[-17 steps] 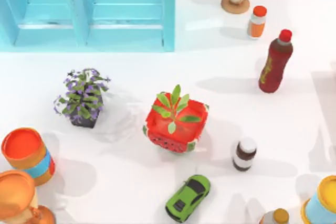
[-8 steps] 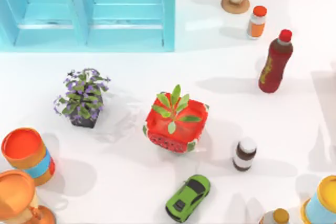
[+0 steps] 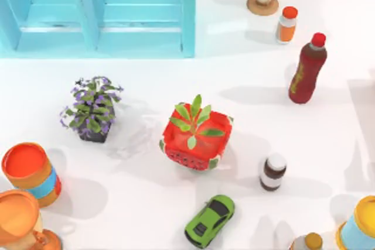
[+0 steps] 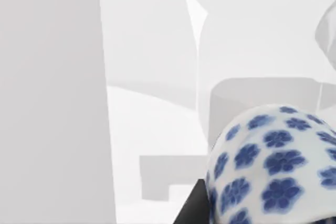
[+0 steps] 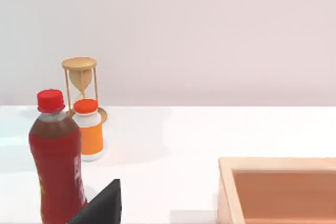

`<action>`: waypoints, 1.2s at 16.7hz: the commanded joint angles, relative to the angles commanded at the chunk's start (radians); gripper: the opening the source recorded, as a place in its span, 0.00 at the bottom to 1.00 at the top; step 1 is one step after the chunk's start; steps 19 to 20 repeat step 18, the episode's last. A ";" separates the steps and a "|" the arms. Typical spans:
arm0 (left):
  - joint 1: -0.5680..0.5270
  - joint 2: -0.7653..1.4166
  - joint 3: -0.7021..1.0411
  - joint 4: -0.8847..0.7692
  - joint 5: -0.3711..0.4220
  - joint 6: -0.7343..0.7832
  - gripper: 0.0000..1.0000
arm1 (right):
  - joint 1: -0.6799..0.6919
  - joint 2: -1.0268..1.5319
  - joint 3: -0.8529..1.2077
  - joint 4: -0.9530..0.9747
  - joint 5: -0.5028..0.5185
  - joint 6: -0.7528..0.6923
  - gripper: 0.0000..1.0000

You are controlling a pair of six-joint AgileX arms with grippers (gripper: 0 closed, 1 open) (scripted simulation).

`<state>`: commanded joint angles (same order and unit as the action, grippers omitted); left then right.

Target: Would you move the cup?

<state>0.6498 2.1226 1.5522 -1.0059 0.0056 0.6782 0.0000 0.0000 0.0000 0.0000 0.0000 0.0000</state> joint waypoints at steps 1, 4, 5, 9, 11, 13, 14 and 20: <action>0.000 0.000 0.000 0.000 0.000 0.000 0.15 | 0.000 0.000 0.000 0.000 0.000 0.000 1.00; 0.000 0.000 0.000 0.000 0.000 0.000 0.38 | 0.000 0.000 0.000 0.000 0.000 0.000 1.00; 0.000 0.000 0.000 0.000 0.000 0.000 0.45 | 0.000 0.000 0.000 0.000 0.000 0.000 1.00; 0.000 0.000 0.000 0.000 0.000 0.000 0.75 | 0.000 0.000 0.000 0.000 0.000 0.000 1.00; 0.000 0.000 0.000 0.000 0.000 0.000 0.90 | 0.000 0.000 0.000 0.000 0.000 0.000 1.00; 0.000 0.000 0.000 0.000 0.000 0.000 1.00 | 0.000 0.000 0.000 0.000 0.000 0.000 1.00; 0.000 0.000 0.000 0.000 0.000 0.000 1.00 | 0.000 0.000 0.000 0.000 0.000 0.000 1.00; 0.000 0.000 0.000 0.000 0.000 0.000 1.00 | 0.000 0.000 0.000 0.000 0.000 0.000 1.00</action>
